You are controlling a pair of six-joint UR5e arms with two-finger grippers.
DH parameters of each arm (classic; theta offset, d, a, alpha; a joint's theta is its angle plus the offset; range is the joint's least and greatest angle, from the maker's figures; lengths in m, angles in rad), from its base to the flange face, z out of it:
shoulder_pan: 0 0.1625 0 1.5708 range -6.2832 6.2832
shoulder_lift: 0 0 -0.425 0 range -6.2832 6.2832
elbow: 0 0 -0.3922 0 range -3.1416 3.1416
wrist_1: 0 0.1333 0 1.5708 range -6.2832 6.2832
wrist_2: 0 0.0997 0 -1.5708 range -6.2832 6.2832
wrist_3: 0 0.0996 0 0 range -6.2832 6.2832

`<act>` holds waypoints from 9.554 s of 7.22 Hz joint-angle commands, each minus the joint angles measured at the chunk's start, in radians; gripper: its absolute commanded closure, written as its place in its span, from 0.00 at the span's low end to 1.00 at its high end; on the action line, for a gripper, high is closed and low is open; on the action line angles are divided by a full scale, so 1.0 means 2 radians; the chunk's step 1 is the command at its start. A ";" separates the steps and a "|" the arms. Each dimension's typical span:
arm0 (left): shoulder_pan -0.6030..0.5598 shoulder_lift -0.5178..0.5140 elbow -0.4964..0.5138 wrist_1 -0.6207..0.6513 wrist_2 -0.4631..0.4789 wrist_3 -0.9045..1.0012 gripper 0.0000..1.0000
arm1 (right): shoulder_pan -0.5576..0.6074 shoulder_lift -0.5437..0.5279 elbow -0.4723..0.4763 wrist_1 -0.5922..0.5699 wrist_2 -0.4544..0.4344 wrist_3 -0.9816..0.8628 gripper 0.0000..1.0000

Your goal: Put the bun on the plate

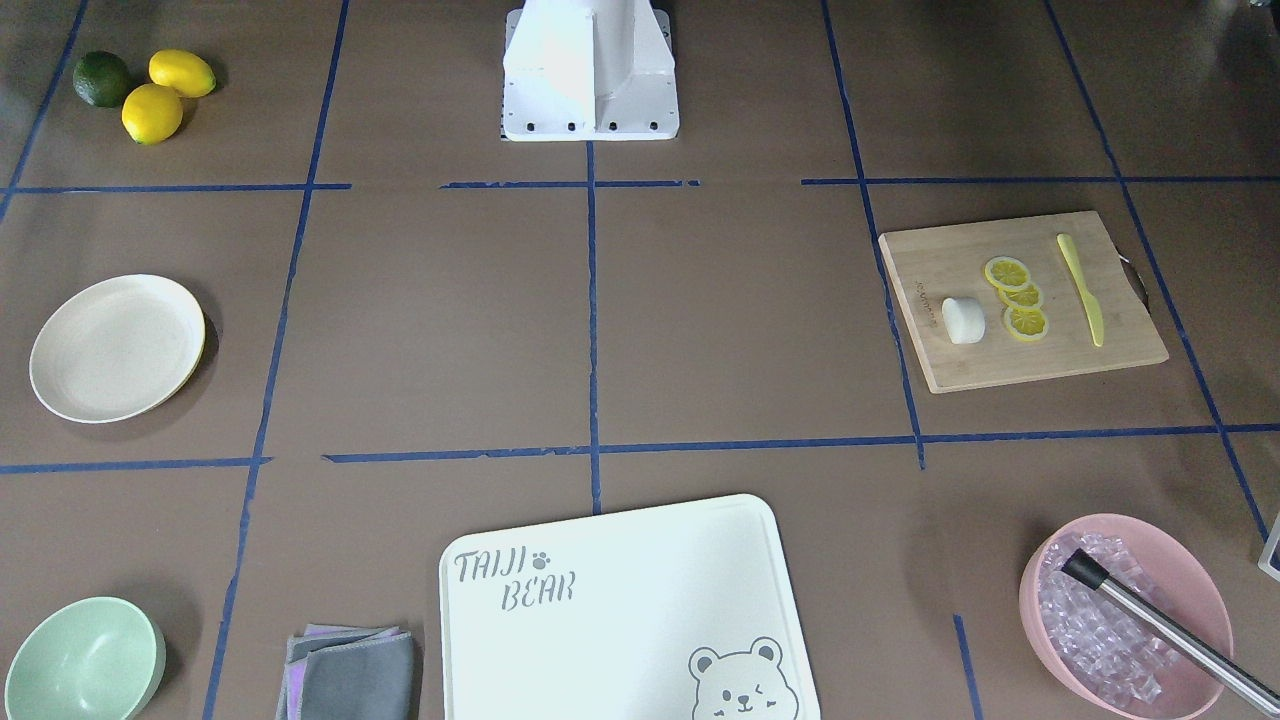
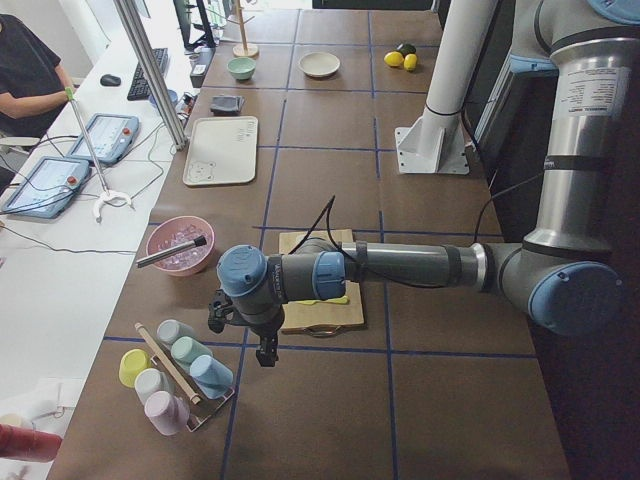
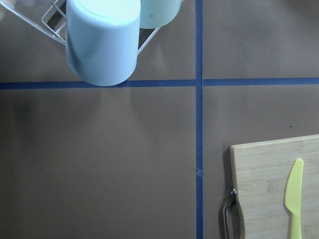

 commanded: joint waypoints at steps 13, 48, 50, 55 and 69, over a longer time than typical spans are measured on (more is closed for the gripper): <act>0.001 0.001 0.000 -0.026 0.001 -0.003 0.00 | -0.215 0.040 -0.169 0.337 -0.046 0.352 0.00; 0.027 -0.002 -0.062 -0.024 0.004 -0.031 0.00 | -0.505 0.337 -0.063 0.180 -0.245 0.808 0.00; 0.107 0.005 -0.150 -0.024 0.002 -0.176 0.00 | -0.485 0.337 -0.022 0.095 -0.239 0.745 0.00; 0.292 0.010 -0.217 -0.125 0.062 -0.473 0.00 | -0.378 0.329 0.014 -0.023 -0.163 0.577 0.00; 0.403 -0.002 -0.094 -0.303 0.180 -0.586 0.63 | -0.222 0.196 0.091 -0.104 -0.090 0.273 0.00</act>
